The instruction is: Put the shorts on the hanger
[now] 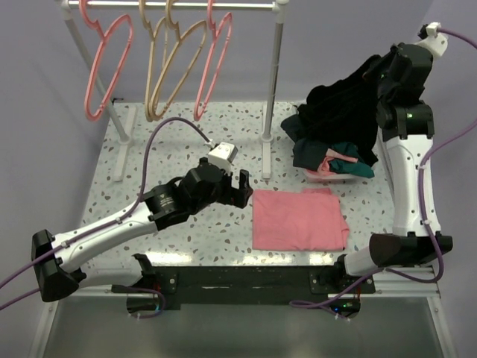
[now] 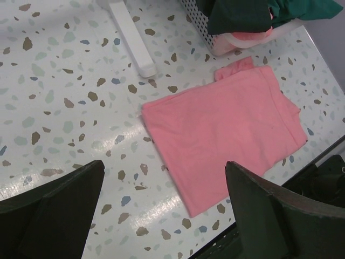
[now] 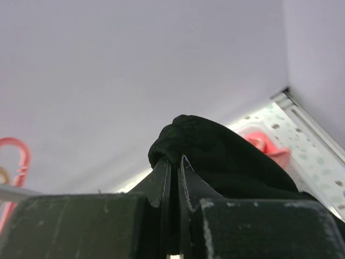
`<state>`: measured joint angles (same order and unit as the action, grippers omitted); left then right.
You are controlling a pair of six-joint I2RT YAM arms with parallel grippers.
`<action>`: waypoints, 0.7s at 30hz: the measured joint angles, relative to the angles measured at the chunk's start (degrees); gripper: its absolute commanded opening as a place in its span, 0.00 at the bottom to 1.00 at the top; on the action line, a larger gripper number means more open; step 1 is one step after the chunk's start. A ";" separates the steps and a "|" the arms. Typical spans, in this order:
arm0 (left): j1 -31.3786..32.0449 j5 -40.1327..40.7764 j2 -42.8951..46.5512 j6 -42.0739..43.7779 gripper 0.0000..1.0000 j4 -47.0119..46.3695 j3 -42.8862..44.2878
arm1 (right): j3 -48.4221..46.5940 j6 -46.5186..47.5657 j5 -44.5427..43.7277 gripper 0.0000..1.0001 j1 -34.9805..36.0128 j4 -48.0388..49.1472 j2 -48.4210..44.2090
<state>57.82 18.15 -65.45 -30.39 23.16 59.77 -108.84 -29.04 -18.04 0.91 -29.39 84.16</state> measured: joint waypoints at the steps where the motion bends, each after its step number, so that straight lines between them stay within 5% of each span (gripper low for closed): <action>1: 0.00 0.31 0.17 0.00 1.00 0.02 0.02 | -0.79 0.15 0.96 0.00 0.17 0.37 -0.02; 14: -0.07 4.61 4.17 0.07 0.90 -2.19 3.85 | -9.40 -1.62 14.38 0.00 4.00 4.42 -6.54; 21: -0.11 5.46 -0.20 -1.38 0.74 -16.63 10.12 | -9.79 -3.54 17.88 0.00 8.17 7.17 -10.88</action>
<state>57.71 23.62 -65.65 -31.77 6.52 69.89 -118.63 -32.58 -0.16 9.08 -22.22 73.28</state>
